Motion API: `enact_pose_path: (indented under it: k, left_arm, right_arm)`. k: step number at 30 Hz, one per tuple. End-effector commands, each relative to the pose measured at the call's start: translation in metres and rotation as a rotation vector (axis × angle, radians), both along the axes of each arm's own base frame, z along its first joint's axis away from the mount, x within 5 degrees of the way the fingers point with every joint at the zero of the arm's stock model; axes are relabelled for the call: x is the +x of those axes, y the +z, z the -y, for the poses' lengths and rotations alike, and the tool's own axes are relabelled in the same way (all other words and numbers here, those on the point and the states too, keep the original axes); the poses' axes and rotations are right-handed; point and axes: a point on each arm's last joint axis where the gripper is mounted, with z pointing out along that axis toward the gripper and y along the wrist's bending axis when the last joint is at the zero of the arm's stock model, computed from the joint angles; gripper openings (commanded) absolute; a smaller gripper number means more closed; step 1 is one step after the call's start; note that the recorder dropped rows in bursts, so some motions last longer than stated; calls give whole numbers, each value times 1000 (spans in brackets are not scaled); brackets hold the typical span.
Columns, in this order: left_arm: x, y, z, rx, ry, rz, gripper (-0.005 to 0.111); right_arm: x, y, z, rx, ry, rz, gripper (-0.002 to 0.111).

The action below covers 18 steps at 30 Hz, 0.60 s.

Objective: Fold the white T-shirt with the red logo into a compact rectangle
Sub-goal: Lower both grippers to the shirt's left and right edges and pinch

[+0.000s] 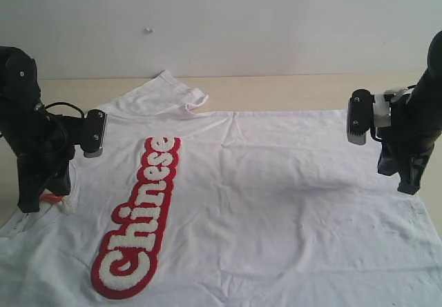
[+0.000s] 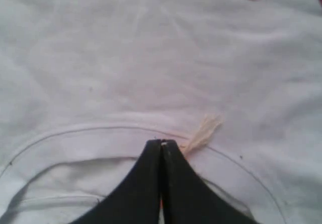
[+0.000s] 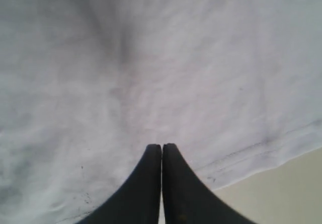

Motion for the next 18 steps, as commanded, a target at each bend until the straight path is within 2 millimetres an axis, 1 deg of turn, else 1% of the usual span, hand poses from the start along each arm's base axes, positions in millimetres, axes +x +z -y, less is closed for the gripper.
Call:
enact_pose_path:
  k: [1, 3, 4, 5, 6, 7, 9, 11, 13, 18]
  left_arm:
    - [2, 3, 1, -13, 16, 9, 0]
    - [3, 3, 1, -16, 25, 17, 1]
    - [3, 3, 1, -15, 24, 19, 7]
    - [3, 3, 1, -15, 24, 19, 16]
    - [3, 3, 1, -16, 30, 22, 23]
    - [4, 3, 1, -18, 40, 29, 34]
    - [7, 4, 1, -30, 79, 56, 62]
    - [8, 4, 2, -42, 145, 72, 88]
    - [8, 4, 2, -46, 168, 73, 105]
    - [7, 5, -1, -10, 131, 58, 105]
  right_arm:
    - [0, 2, 2, 2, -23, -9, 24]
    - [2, 2, 2, -1, -23, 14, 49]
    - [3, 2, 2, -2, -24, 29, 63]
    - [5, 3, 2, -1, -27, 45, 71]
    - [5, 3, 2, -1, -27, 48, 76]
    - [4, 3, 2, -1, -27, 44, 79]
    - [2, 2, 2, -1, -16, 15, 83]
    - [3, 2, 2, -6, -7, 24, 83]
    - [4, 3, 3, -16, -1, 39, 83]
    - [2, 3, 5, -53, 84, 19, 80]
